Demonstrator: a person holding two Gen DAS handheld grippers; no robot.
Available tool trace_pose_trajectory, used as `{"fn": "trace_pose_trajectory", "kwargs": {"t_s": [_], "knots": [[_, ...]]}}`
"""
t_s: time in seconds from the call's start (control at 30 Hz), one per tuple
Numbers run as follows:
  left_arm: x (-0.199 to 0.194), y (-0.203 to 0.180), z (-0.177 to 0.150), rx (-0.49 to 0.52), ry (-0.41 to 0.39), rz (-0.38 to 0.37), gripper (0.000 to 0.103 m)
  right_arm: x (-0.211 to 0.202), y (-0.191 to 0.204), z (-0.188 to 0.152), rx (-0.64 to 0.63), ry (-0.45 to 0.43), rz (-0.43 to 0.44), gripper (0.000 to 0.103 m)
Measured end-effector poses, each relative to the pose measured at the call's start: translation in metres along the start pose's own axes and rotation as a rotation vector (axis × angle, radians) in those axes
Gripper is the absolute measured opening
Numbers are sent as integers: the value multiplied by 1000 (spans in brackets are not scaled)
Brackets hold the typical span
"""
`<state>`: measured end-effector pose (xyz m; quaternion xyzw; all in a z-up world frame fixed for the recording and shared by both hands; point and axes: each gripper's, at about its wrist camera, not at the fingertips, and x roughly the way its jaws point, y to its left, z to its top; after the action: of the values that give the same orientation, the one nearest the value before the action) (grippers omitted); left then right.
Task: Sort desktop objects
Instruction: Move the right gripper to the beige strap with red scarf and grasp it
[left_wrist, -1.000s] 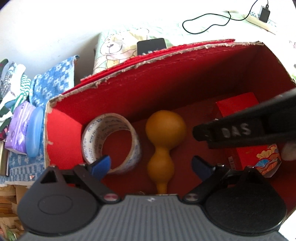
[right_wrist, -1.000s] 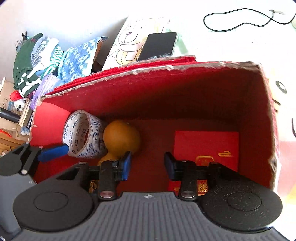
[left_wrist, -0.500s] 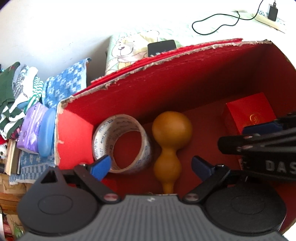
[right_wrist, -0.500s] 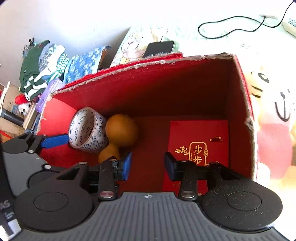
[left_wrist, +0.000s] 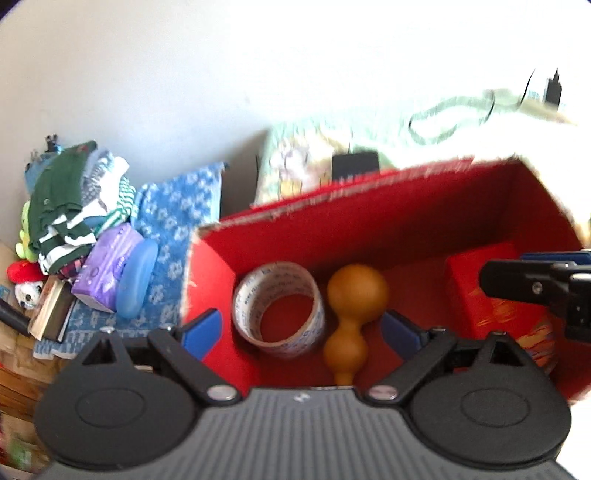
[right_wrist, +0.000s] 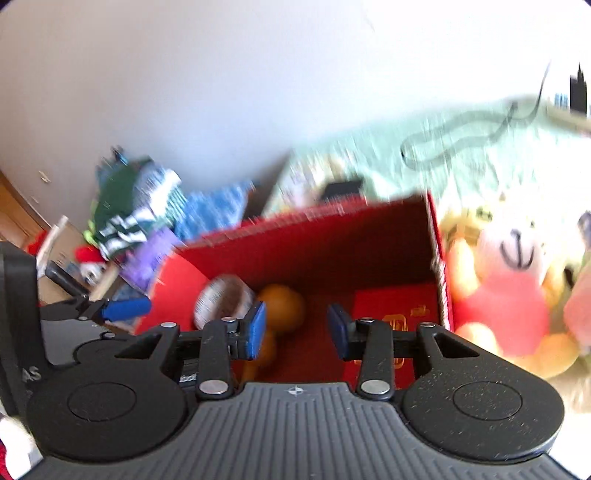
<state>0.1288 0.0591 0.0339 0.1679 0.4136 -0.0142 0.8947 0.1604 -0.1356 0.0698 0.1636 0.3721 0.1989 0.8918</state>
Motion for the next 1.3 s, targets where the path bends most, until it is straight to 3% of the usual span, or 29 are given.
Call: {"fn": "trace_pose_trajectory", "kwargs": {"t_s": [0.07,0.17,0.2,0.33,0.5,0.63,0.77,0.9,1.03,1.2,1.3], "knots": [[-18,3,-3,-27,-24,-28,95,-19,2,-5,-34,-77,10,43],[-39,2,-10,-54,-33,-98,96,-49,-1,-13,-51,-176,54,59],[-47,1,-14,-57,-34,-113,96,-58,-3,-15,-57,-194,69,60],[-74,-13,-39,-55,-43,-170,95,-85,-17,-19,-77,-176,131,60],[-84,-36,-76,-44,8,-306,97,-97,-45,-49,-48,-52,174,59],[-68,-70,-107,-7,143,-400,97,-78,-64,-80,-33,93,121,56],[-51,-96,-128,-6,223,-389,95,-51,-87,-101,86,239,113,44],[-33,-109,-142,-42,312,-384,83,-32,-94,-115,165,345,150,41],[-22,-112,-153,-92,379,-395,70,-29,-87,-124,188,391,203,41],[-11,-112,-160,-154,425,-406,66,-17,-81,-131,176,433,216,41],[-13,-113,-160,-139,420,-383,66,-12,-70,-132,158,450,231,41]]}}
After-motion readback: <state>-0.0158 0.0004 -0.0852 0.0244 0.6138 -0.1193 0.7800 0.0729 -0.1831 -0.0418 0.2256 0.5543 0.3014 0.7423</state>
